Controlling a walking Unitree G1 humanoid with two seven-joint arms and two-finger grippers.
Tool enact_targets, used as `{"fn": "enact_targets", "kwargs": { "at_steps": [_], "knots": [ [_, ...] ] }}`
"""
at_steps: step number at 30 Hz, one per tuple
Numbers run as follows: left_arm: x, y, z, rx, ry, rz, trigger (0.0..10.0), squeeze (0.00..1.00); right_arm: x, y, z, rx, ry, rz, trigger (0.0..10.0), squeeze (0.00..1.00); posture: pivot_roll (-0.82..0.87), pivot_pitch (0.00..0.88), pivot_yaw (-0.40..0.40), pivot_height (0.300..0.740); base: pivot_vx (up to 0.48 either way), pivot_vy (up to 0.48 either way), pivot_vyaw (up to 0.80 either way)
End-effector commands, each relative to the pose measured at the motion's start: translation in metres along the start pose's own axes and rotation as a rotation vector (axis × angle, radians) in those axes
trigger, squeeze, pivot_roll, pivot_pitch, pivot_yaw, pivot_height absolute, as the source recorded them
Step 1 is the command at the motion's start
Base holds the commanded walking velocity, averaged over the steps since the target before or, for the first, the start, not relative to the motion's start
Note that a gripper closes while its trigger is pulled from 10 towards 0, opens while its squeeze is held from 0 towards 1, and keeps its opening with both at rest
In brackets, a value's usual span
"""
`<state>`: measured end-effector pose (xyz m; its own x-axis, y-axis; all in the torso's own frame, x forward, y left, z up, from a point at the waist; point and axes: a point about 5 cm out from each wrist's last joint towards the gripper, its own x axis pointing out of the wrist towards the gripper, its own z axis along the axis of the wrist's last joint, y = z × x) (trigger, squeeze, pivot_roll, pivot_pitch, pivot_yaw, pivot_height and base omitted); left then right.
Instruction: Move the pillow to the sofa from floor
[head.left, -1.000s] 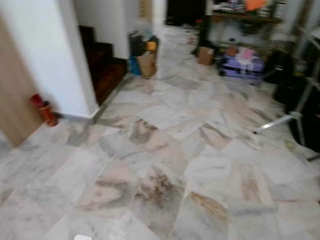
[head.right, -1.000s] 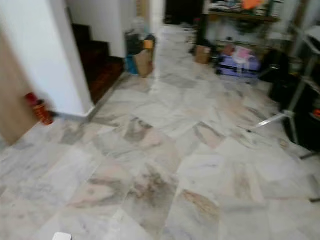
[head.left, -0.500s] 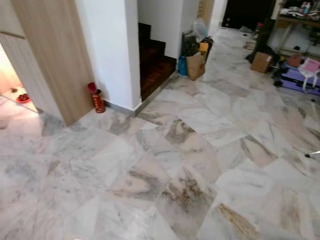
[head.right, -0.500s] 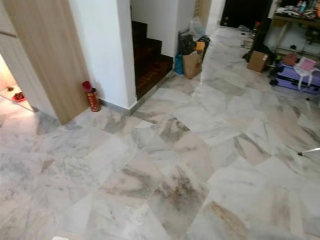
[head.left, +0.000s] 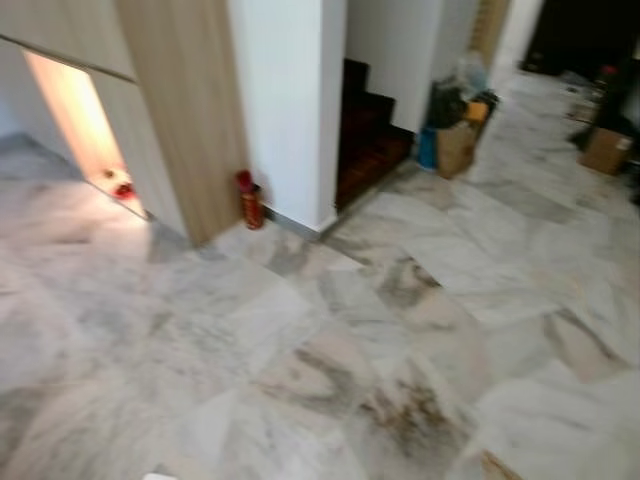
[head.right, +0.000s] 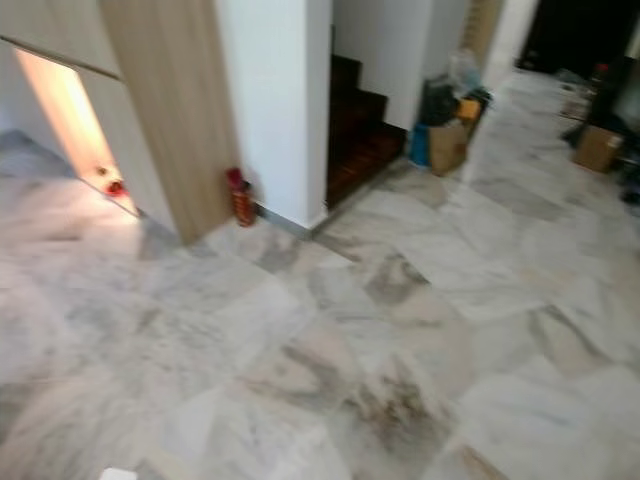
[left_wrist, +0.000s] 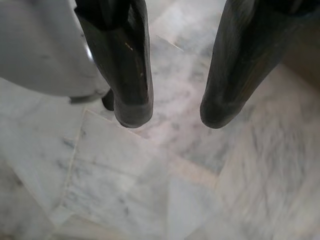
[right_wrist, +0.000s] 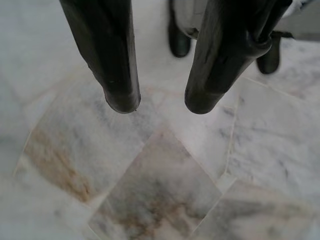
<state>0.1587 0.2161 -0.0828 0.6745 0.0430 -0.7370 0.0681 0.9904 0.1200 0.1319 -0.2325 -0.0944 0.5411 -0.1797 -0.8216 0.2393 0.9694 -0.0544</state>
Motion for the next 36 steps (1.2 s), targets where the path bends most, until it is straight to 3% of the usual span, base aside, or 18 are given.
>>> {"fn": "enact_targets", "kwargs": {
  "at_steps": [1, 29, 36],
  "knots": [
    [0.006, 0.004, 0.002, -0.111, 0.107, 0.090, 10.0, 0.00, 0.014, 0.059, 0.069, 0.079, -0.094, 0.218, 10.0, 0.00, 0.17, 0.051, -0.124, 0.740, 0.000, 0.000, 0.80],
    [0.001, 0.005, -0.011, -0.137, 0.156, 0.107, 10.0, 0.00, 0.013, 0.062, 0.065, 0.011, -0.075, 0.245, 10.0, 0.00, 0.18, 0.032, -0.133, 0.740, 0.000, 0.000, 0.80],
    [0.001, 0.004, -0.013, -0.133, 0.161, 0.105, 10.0, 0.00, 0.013, 0.065, 0.062, 0.041, -0.054, 0.245, 10.0, 0.00, 0.18, 0.023, -0.131, 0.740, 0.000, 0.000, 0.46]
  ]
}}
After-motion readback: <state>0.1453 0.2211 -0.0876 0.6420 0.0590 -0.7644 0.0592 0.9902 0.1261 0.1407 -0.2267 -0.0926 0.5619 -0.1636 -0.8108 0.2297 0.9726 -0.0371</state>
